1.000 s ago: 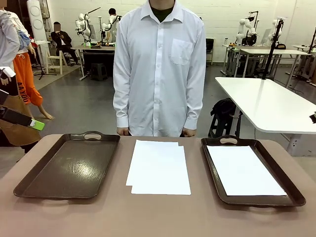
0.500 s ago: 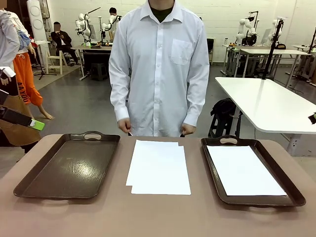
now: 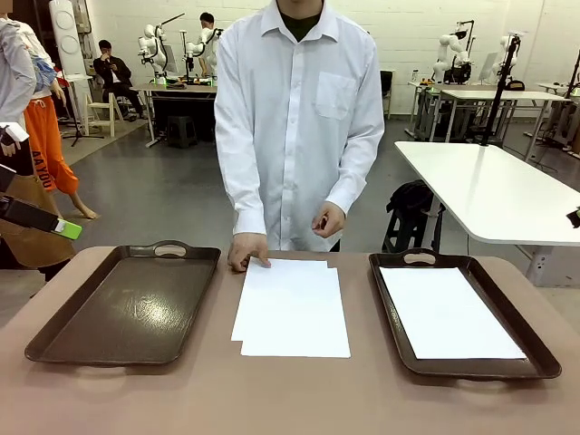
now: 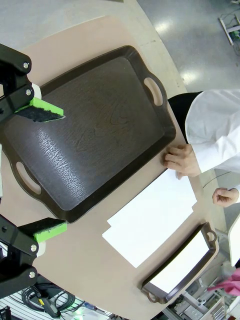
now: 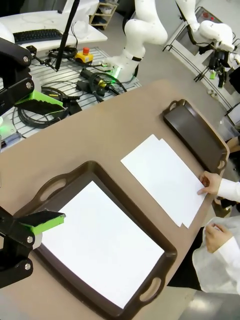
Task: Sort the A4 documents.
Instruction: Receive the A4 Paper.
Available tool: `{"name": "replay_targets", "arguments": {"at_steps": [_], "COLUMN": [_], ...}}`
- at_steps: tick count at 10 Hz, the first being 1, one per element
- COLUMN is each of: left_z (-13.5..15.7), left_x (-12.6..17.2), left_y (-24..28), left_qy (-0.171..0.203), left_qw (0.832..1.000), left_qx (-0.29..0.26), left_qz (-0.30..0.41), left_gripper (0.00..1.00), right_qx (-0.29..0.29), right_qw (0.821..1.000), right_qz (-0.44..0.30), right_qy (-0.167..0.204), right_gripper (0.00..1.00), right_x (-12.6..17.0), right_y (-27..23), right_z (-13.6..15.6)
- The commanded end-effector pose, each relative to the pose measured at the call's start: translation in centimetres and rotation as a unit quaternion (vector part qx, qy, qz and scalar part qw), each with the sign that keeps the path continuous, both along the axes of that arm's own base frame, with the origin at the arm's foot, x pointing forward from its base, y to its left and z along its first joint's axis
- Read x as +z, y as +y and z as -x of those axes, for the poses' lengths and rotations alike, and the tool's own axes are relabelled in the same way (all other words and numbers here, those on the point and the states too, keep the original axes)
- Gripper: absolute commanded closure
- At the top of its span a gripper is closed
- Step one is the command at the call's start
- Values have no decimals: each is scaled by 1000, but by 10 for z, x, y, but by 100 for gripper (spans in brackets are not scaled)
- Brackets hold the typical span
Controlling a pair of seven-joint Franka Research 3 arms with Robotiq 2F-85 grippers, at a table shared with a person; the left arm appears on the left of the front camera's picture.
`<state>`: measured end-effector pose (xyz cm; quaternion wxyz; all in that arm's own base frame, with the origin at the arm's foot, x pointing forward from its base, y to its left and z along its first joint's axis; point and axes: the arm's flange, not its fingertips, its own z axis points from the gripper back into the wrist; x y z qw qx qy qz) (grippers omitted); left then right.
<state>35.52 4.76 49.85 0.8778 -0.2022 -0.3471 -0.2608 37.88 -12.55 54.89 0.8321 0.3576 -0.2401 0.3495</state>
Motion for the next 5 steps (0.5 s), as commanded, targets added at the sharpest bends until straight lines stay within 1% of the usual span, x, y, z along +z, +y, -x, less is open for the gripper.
{"name": "replay_targets", "arguments": {"at_steps": [1, 5], "left_z": [-1, -1], "left_x": [-2, -2], "left_y": [1, 1], "left_qy": [-5, -5], "left_qw": [1000, 1000], "left_qx": [-10, -10], "left_qz": [6, 6], "left_gripper": [0, 0], "right_qx": [9, 9], "right_qw": [1000, 1000], "right_qz": [2, 2], "right_qy": [-3, -3], "right_gripper": [0, 0], "right_x": [-1, -1], "right_y": [-1, -1], "right_z": [0, 0]}}
